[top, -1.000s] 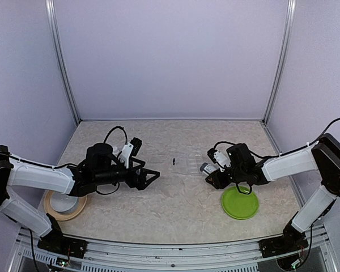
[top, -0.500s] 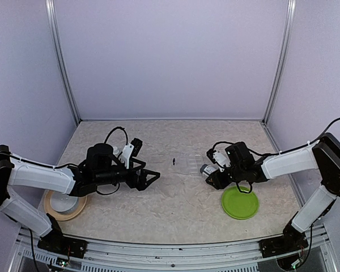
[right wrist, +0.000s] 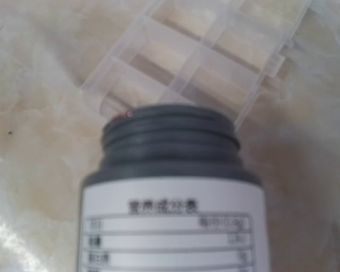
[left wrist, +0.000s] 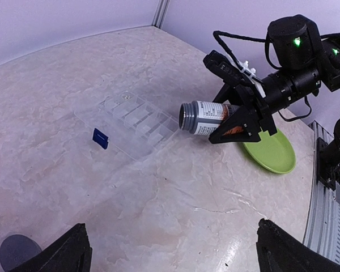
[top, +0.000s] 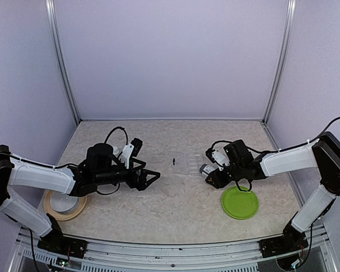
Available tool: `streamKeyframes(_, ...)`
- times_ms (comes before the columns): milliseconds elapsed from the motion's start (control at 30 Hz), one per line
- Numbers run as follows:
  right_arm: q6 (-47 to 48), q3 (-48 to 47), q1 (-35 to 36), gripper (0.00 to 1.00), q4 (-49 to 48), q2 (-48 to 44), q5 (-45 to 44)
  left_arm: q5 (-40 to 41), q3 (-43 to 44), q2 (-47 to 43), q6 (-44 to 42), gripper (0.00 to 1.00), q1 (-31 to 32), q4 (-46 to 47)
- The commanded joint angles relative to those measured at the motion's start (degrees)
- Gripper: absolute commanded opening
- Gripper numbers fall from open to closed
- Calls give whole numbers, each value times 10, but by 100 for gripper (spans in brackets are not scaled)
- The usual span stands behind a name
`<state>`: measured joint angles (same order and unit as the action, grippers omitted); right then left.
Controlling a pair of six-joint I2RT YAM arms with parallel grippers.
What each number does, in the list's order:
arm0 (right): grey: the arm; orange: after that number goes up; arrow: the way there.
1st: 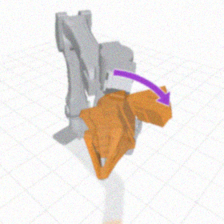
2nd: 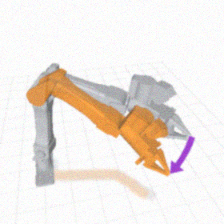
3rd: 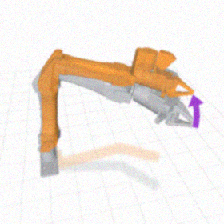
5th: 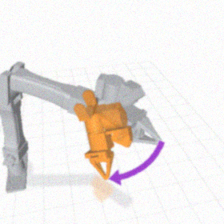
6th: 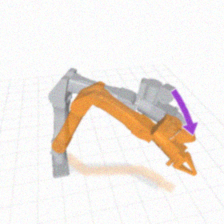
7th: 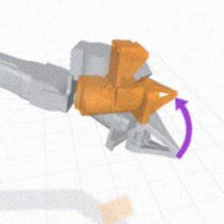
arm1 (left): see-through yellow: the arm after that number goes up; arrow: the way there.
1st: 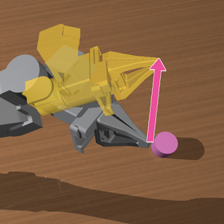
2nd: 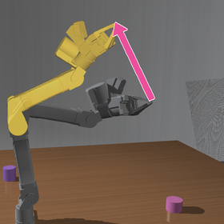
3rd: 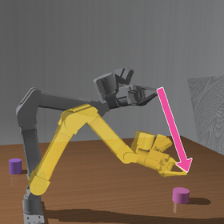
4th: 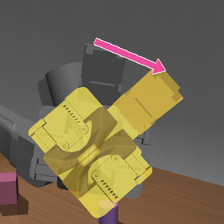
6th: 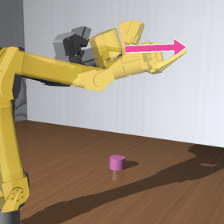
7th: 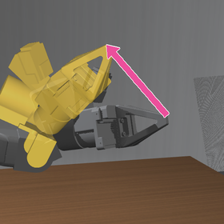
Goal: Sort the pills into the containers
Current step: Pour the pill into the compartment of the pill container.
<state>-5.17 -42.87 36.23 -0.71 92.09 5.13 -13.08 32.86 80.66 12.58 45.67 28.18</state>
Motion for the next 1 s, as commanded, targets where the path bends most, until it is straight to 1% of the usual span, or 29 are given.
streamKeyframes(0, 6, -25, -5, 0, 20, 5, 0, -6, -3, 7, 0, 99, -4, 16)
streamKeyframes(967, 4, -72, -6, 0, 93, 17, -3, -6, -1, 13, 0, 99, -4, 17)
